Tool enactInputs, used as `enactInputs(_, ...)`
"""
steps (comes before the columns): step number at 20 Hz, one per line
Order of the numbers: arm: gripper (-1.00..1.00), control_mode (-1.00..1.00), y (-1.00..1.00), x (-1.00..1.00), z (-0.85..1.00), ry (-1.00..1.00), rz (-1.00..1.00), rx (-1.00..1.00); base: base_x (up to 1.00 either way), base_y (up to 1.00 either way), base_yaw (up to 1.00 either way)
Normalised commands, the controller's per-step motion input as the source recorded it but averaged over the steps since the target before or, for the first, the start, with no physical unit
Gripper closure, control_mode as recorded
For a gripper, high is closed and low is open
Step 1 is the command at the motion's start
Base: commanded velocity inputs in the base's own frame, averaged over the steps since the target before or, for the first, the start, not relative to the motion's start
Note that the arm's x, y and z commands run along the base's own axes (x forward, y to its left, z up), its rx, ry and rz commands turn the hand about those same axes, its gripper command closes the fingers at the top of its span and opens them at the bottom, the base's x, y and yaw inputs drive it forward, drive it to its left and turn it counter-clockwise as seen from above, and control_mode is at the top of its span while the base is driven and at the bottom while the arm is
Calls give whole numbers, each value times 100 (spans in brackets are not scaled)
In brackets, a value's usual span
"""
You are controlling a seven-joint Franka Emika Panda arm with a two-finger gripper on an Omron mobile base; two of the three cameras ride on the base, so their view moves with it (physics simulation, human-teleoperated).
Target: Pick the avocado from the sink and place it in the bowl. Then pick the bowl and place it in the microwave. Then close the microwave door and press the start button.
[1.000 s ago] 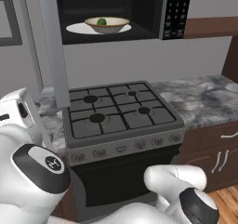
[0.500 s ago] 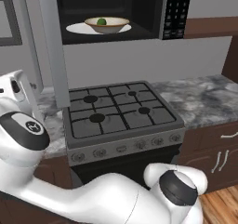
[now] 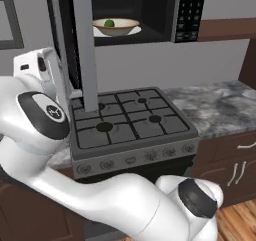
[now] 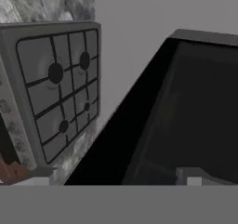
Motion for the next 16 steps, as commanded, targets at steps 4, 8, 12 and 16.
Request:
enactInputs(4,-100,-100,-97,14,31,-7,0,6,0,0,0)
enactInputs(8,-100,-100,-99,53,10,-1,0,6,0,0,0)
enactInputs(12,-100,-100,-100,68,4,0,0,7,0,0,0)
enactInputs(16,-100,-100,-99,74,16,-1,0,5,0,0,0)
